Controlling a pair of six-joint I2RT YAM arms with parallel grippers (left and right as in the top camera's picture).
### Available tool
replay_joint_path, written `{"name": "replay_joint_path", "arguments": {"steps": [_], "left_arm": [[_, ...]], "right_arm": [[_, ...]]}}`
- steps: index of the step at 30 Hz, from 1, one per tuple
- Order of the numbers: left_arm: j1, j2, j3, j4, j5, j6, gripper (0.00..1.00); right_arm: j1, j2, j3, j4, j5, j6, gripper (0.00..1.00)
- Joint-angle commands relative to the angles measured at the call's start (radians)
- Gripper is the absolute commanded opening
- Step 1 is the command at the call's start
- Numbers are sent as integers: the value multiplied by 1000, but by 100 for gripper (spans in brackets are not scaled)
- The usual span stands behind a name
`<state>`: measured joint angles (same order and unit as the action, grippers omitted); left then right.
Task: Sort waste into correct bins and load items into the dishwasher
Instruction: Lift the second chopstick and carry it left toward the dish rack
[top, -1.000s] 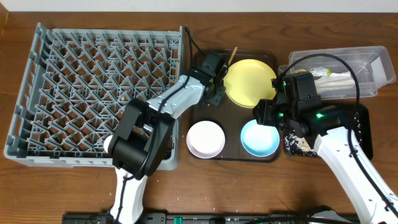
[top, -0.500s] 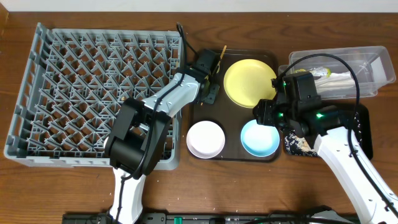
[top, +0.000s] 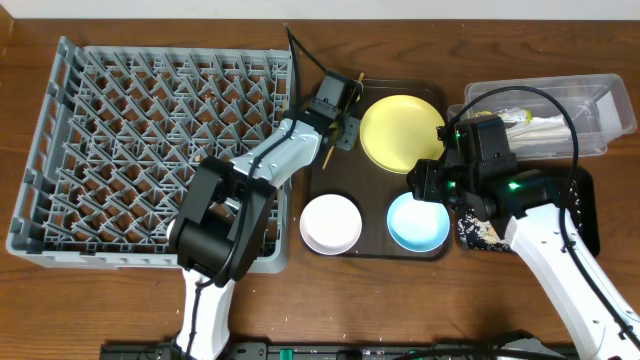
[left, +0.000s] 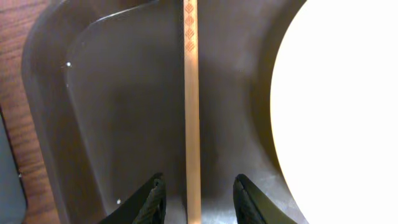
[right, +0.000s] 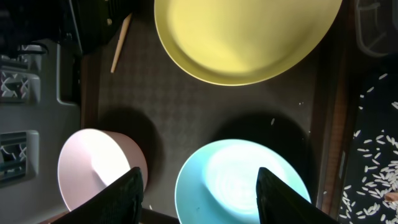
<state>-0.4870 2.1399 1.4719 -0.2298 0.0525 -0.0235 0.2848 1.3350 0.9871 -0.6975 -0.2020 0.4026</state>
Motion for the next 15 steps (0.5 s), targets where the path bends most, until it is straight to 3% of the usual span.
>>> {"name": "replay_joint_path", "arguments": {"steps": [1,7,11,15], "left_arm": [[5,48,-8,0,-9,24,38],[5,77,-8,0,-9,24,31],[5,78,-8,-3,-9,24,9],[5,74,-7,-15,-9,15,8]], "right_arm": [[5,8,6,1,11,8,56],[5,8,5,2,11,8,57],[5,8,6,2,11,8,57],[5,8,6,1,11,8,58]]}}
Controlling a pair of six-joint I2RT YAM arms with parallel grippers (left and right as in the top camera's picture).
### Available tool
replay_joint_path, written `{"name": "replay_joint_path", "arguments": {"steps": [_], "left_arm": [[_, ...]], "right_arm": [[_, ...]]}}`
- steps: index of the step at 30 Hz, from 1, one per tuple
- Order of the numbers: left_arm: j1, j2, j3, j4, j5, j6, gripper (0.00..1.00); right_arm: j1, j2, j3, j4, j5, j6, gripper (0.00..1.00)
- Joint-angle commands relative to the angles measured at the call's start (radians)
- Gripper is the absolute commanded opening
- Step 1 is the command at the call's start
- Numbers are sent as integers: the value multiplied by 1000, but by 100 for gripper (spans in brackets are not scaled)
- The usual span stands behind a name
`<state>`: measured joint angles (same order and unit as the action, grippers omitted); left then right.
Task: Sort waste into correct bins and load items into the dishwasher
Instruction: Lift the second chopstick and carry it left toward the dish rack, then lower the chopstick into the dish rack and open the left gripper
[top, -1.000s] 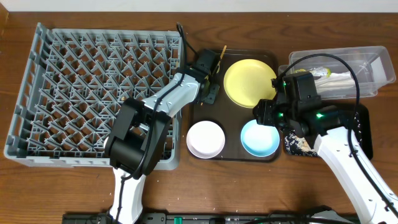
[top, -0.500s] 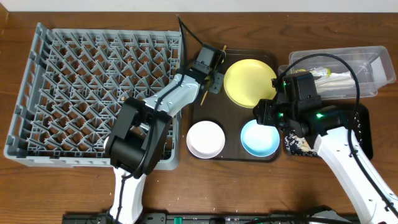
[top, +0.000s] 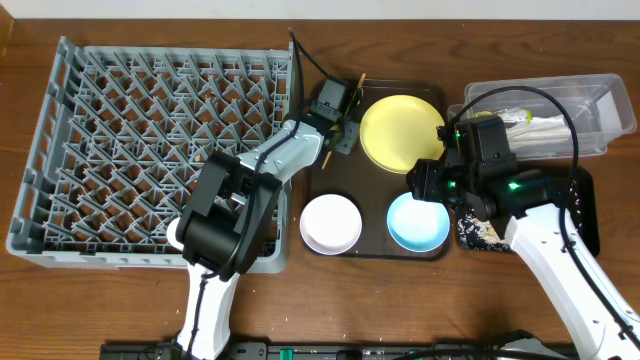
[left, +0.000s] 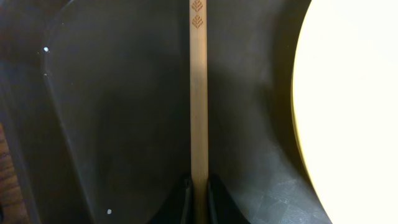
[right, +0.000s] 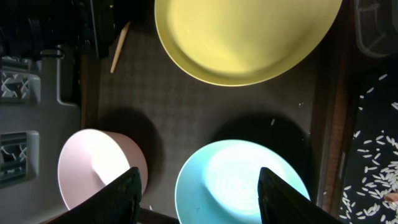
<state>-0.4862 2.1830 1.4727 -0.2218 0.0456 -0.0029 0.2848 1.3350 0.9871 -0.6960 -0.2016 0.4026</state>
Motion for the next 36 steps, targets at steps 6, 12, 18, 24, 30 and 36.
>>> {"name": "replay_joint_path", "arguments": {"steps": [6,12,18,24,30,36], "left_arm": [[5,-55,-8,-49,-2,-122,8],[5,-260,-8,-143,-2,-202,8],[7,-467,-8,-343,-18,-201,8],[40,-545,-8,-598,-167,-202,8],[97,-537,-69,-635,-167,-249,8],[110,-537,-169,-548,-84,-251,8]], "right_arm": [[5,8,5,-1,10,8,58],[5,8,6,-4,11,8,58],[5,8,6,-4,11,8,58],[5,8,6,-3,11,8,58],[5,8,6,-3,17,8,59],[5,8,6,-2,17,8,59]]}}
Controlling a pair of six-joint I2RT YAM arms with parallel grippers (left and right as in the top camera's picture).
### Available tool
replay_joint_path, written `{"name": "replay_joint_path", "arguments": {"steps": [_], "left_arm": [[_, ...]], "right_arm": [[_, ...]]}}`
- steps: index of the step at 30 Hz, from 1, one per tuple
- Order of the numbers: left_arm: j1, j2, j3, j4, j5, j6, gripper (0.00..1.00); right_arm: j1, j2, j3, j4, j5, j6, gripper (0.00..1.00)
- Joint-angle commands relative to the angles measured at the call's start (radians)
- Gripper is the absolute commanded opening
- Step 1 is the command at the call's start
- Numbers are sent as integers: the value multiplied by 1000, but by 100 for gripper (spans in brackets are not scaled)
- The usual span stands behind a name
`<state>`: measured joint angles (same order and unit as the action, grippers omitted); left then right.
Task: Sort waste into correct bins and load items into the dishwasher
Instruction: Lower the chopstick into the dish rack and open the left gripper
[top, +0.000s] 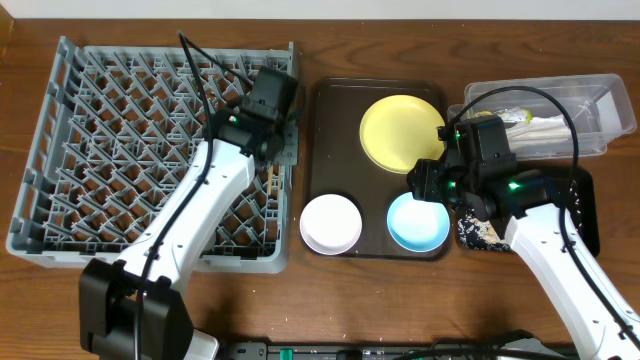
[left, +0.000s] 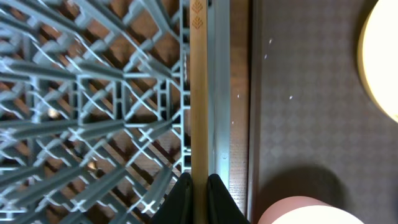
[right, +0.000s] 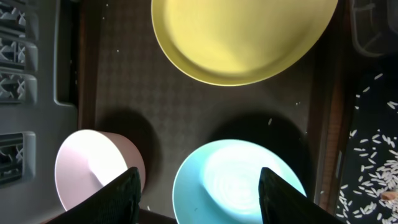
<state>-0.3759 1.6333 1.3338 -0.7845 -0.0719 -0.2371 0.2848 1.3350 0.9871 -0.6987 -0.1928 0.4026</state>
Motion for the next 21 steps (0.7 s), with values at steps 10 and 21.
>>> {"name": "replay_joint_path", "arguments": {"steps": [10,21], "left_arm": [[1,13,-166,162,-97,-12,8],[1,-16,-179,186,-93,-12,17]], "right_arm": [[5,8,5,0,8,8,59],[5,8,6,0,8,8,59]]}}
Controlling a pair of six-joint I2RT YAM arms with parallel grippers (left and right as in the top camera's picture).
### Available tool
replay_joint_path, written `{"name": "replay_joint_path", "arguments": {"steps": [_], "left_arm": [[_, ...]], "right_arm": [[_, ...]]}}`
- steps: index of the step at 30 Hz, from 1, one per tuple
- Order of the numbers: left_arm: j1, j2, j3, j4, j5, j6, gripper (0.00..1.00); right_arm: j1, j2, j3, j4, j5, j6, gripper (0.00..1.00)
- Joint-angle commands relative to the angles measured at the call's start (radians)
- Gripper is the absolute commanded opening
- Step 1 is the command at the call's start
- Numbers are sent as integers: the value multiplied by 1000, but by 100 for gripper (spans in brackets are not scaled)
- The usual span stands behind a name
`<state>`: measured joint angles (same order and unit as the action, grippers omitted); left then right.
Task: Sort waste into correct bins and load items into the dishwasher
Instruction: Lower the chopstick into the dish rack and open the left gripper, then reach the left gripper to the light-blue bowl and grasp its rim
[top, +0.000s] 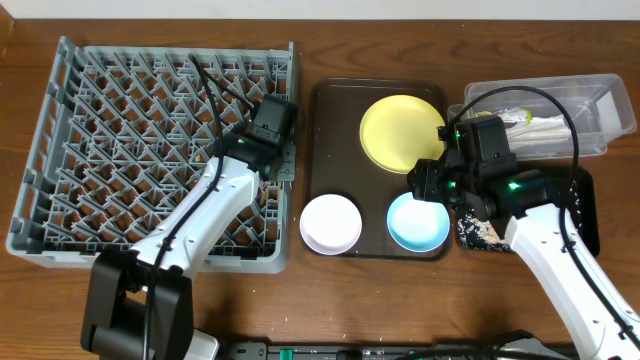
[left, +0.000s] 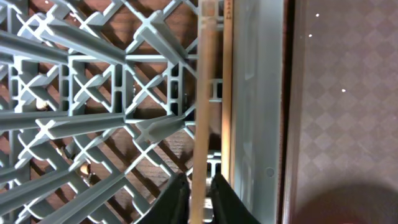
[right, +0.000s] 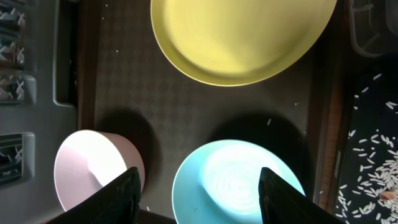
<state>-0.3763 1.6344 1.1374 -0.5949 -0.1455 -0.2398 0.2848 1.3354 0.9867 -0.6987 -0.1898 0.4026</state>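
My left gripper is shut on a wooden chopstick, held low over the right-hand cells of the grey dish rack. A second thin wooden stick lies beside it along the rack's right wall. My right gripper hangs open above the blue bowl on the dark tray, with nothing between its fingers. On the same tray are a yellow plate and a pale pink bowl.
A clear plastic bin holding waste stands at the back right. A black tray strewn with rice grains lies under my right arm. The brown wooden table shows in front of the rack and the tray.
My left gripper has moved a little toward the front and further in over the rack's right-hand cells, the chopstick still in it. The right arm has not moved.
My left gripper stood open astride the chopstick on the tray, left of the yellow plate. Then it was shut on it there. Later it held the chopstick over the rack's right wall, and now over the cells just inside that wall. The right gripper stayed open above the blue bowl.
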Motion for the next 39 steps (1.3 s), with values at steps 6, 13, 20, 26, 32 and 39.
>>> {"name": "replay_joint_path", "arguments": {"steps": [6,13,20,26,32,39], "left_arm": [[1,-145,34,-9,39,-9,33],[-1,-328,35,-9,265,-8,38],[-5,-393,34,-27,429,-9,40],[-97,-360,34,-26,503,10,41],[-216,-316,34,3,464,60,46],[-332,-174,34,65,462,59,47]], "right_arm": [[5,8,6,0,6,8,59],[5,8,6,3,6,8,59],[4,8,6,3,6,-20,62],[-38,-9,9,3,5,-13,63],[-167,-103,14,-21,-45,-7,64],[-411,-251,14,-60,-47,-6,83]]}}
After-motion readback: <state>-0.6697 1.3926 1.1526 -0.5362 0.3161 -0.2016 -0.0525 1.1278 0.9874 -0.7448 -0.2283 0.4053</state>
